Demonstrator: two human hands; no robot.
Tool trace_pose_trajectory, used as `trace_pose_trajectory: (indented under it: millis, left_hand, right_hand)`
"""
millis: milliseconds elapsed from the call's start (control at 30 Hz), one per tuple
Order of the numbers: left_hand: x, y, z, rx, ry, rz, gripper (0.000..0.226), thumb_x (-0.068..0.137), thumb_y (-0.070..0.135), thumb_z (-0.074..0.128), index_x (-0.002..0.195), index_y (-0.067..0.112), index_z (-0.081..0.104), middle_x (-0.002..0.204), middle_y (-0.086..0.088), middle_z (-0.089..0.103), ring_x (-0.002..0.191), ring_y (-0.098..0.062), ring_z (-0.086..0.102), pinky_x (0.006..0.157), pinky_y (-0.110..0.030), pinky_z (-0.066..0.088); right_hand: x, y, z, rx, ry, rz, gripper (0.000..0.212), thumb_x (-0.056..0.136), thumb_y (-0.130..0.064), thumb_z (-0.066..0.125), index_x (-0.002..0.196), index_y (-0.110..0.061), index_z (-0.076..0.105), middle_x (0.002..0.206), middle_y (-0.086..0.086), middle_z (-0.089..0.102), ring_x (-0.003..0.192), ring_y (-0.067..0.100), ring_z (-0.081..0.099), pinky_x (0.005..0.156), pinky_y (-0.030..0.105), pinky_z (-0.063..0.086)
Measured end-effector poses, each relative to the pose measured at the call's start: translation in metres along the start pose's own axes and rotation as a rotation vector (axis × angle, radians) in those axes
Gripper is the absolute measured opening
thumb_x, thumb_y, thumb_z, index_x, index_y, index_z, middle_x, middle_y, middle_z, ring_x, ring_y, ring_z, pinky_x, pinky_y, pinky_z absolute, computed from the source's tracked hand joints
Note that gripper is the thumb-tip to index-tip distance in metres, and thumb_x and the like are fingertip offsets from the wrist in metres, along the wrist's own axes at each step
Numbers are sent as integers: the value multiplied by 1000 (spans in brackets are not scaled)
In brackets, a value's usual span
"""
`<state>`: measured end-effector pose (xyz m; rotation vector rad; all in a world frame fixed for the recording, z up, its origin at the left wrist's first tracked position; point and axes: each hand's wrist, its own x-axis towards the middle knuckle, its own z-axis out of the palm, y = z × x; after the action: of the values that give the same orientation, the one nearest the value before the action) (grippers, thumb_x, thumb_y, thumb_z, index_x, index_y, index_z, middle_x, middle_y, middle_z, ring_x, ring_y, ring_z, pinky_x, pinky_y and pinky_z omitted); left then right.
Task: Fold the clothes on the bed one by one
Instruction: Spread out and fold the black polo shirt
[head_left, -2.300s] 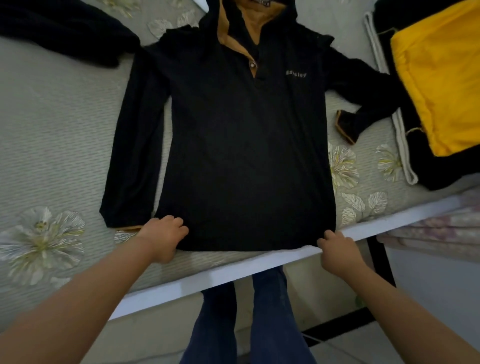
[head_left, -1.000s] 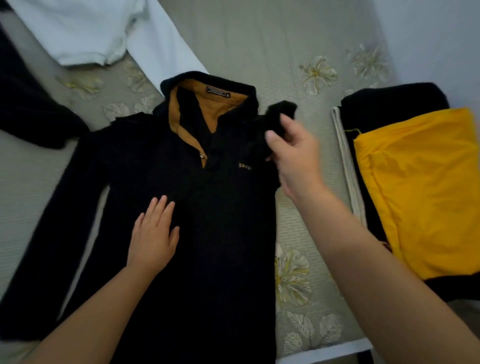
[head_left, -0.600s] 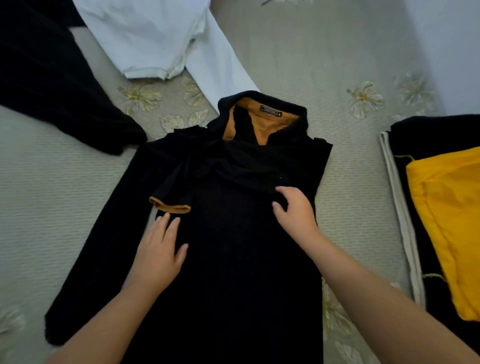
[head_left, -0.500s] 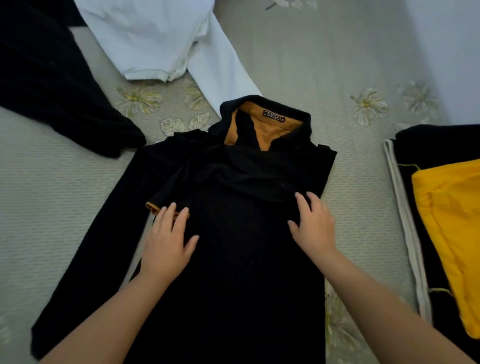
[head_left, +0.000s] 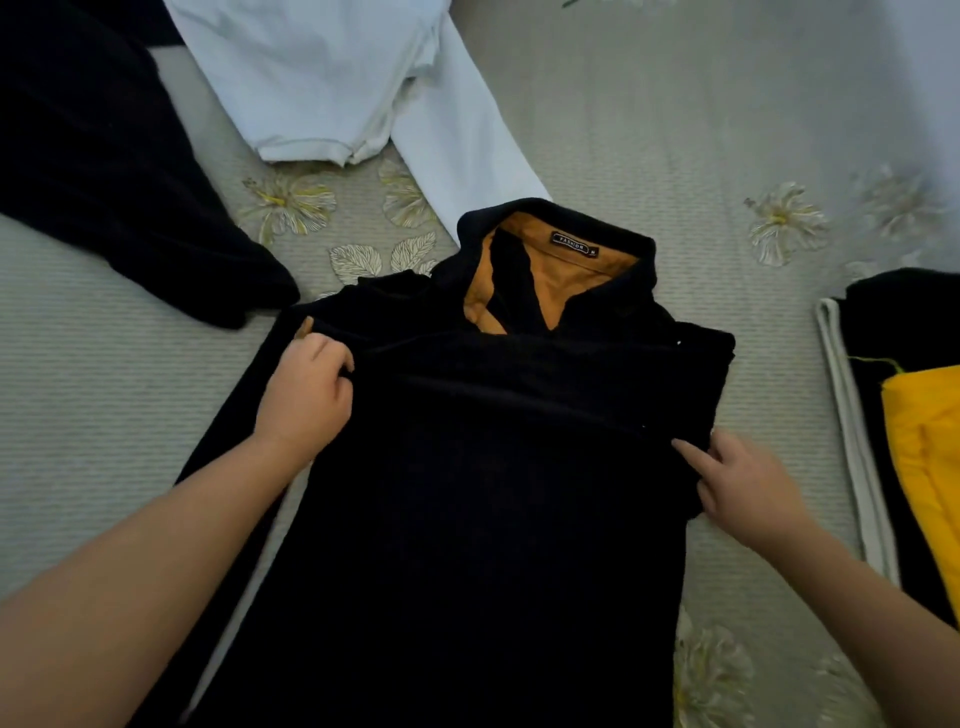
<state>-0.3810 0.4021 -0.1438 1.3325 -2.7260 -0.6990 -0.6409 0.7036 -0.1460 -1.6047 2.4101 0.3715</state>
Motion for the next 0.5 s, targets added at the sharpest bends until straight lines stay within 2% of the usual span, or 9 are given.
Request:
trace_pose_trajectory:
  millis: [67, 100, 200, 233, 267, 333, 400, 433, 500]
  left_hand:
    - [1, -9, 2, 129, -196, -107, 20, 82, 3, 52, 98, 3, 63, 113, -13, 54, 110, -31, 46, 97, -45, 34]
    - [-1, -10, 5, 154, -194, -163, 22, 83, 8, 52, 102, 6, 63, 116, -11, 54, 113, -30, 45, 102, -47, 29]
    - [-2, 7, 14, 154, 24, -117, 34, 80, 17, 61, 111, 4, 59, 114, -16, 57, 113, -34, 47, 106, -52, 21]
    - [-1, 13, 19, 206, 30, -83, 40, 80, 23, 63, 116, 5, 56, 117, -15, 56, 115, -33, 46, 107, -52, 17]
    - [0, 18, 23, 279, -12, -57, 45, 81, 28, 62, 120, 7, 53, 121, -12, 54, 118, -31, 44, 108, -50, 14]
    - [4, 24, 29, 417, -115, -57, 36, 86, 28, 54, 118, 11, 53, 122, -7, 52, 119, -25, 42, 109, -47, 13]
    - [12, 29, 28, 478, -153, -118, 26, 88, 17, 46, 111, 11, 57, 118, -8, 53, 116, -26, 43, 105, -44, 23]
    - [17, 33, 25, 483, -155, -158, 25, 88, 14, 44, 108, 9, 59, 115, -10, 55, 114, -28, 45, 101, -42, 28]
    - [30, 38, 18, 466, -148, -179, 24, 88, 12, 42, 100, 5, 61, 108, -16, 60, 106, -34, 51, 90, -38, 36]
  right_hand:
    - [2, 6, -4, 23, -216, 0, 46, 84, -23, 62, 127, -9, 53, 101, 16, 60, 92, 33, 58, 80, 40, 48]
    - [5, 9, -9, 83, -190, -18, 40, 88, -29, 56, 122, -8, 58, 97, 15, 62, 90, 32, 59, 79, 39, 48]
    - [21, 18, -26, 173, 213, -37, 28, 80, -18, 57, 87, 6, 70, 70, 20, 61, 59, 35, 61, 55, 41, 51]
    - [31, 21, -30, 176, 322, -22, 22, 75, -7, 63, 89, 9, 68, 74, 24, 62, 62, 39, 62, 57, 44, 51]
    - [43, 24, -34, 181, 340, 16, 28, 70, 4, 67, 97, 11, 65, 84, 28, 63, 72, 43, 62, 65, 48, 51]
    - [69, 32, -35, 202, 219, 88, 45, 71, 7, 66, 114, 9, 57, 109, 28, 60, 100, 44, 57, 86, 49, 45]
    - [86, 41, -32, 209, -2, 137, 41, 81, -8, 60, 122, -2, 55, 121, 18, 58, 115, 33, 50, 97, 40, 37]
    - [90, 44, -31, 245, -69, 179, 34, 83, -11, 57, 117, -4, 60, 118, 15, 60, 114, 29, 51, 96, 36, 37]
    - [98, 54, -33, 542, -5, 310, 18, 82, -2, 56, 96, 2, 67, 102, 21, 66, 98, 28, 58, 80, 27, 40]
